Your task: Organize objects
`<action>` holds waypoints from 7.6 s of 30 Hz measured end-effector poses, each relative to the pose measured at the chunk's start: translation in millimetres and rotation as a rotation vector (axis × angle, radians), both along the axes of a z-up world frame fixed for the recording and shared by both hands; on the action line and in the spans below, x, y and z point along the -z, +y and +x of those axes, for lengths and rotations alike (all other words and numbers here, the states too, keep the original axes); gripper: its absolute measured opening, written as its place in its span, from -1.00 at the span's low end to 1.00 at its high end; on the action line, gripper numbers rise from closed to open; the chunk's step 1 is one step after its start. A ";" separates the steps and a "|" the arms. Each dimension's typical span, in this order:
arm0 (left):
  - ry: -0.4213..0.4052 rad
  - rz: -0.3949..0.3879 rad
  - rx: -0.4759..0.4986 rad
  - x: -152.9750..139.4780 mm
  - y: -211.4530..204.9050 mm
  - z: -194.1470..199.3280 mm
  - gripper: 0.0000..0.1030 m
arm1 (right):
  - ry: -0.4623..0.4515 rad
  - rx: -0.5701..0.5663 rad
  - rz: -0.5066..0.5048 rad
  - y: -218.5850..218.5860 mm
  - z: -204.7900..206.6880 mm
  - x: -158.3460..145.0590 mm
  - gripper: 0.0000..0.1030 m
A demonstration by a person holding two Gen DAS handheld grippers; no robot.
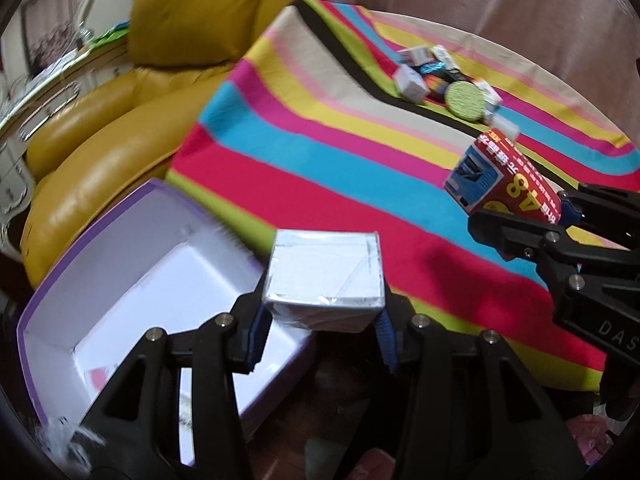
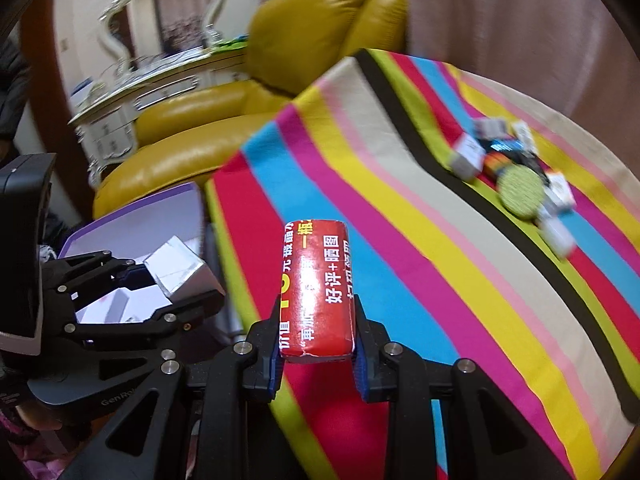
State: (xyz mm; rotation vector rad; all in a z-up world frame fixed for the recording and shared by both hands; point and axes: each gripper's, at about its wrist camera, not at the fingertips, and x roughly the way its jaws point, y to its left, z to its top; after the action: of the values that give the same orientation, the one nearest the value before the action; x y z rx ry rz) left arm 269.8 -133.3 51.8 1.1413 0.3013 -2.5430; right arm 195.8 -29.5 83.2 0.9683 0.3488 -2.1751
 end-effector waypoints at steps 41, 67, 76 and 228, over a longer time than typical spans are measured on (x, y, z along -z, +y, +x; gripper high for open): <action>0.090 0.115 -0.140 -0.6 -38.9 12.5 0.88 | 0.035 -0.016 -0.010 -25.5 -30.9 9.0 0.24; 0.108 0.276 0.213 40.4 49.9 -254.3 0.97 | -0.084 0.390 0.091 196.0 -284.0 72.7 0.49; 0.097 0.267 0.218 39.8 53.4 -257.0 0.99 | -0.039 0.306 0.069 178.1 -327.1 67.4 -0.10; 0.296 0.090 -0.198 -37.6 -96.8 65.2 0.61 | 0.055 0.077 -0.034 13.7 -31.6 -18.6 -0.09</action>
State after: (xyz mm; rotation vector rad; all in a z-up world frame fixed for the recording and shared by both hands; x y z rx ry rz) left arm 335.0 -230.0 89.4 0.7185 0.5761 -2.5361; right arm 164.2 -15.8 101.8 0.9183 0.3032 -2.2738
